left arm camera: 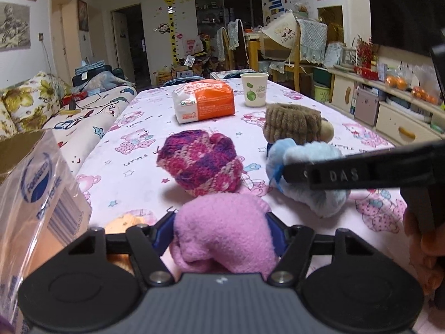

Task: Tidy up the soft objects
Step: 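Grasp the light-blue fuzzy item with the right gripper while the left grasps the pink sock, then carry the blue item and pink sock into the cardboard box and release both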

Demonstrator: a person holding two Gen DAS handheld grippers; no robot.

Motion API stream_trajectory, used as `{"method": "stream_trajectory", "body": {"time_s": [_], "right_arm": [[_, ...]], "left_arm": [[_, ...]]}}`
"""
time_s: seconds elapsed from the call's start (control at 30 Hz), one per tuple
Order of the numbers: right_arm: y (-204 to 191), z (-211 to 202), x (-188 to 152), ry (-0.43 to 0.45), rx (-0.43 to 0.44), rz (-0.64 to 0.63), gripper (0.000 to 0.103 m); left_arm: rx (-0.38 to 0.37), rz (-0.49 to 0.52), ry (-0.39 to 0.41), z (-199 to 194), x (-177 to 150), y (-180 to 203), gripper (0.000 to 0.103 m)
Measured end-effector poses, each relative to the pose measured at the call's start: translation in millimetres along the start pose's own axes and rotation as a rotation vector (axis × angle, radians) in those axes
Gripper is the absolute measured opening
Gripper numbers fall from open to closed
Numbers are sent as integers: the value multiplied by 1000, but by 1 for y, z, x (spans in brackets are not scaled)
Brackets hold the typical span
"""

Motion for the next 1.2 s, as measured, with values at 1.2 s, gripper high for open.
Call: {"method": "stream_trajectory", "body": {"time_s": [1.2], "right_arm": [[-31, -47, 18, 120, 165, 237, 50]], "left_arm": [[-136, -325, 256, -88, 36, -64, 65]]}}
Point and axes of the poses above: each gripper's, at about its wrist camera, not at the fingertips, and z roughly the way its jaws point, y to its right, x to its top, the point moved 4 cm from there along z, roughly the way its jaws point, and after that the axes turned 6 degrees about -z, right-handed, at the moved point
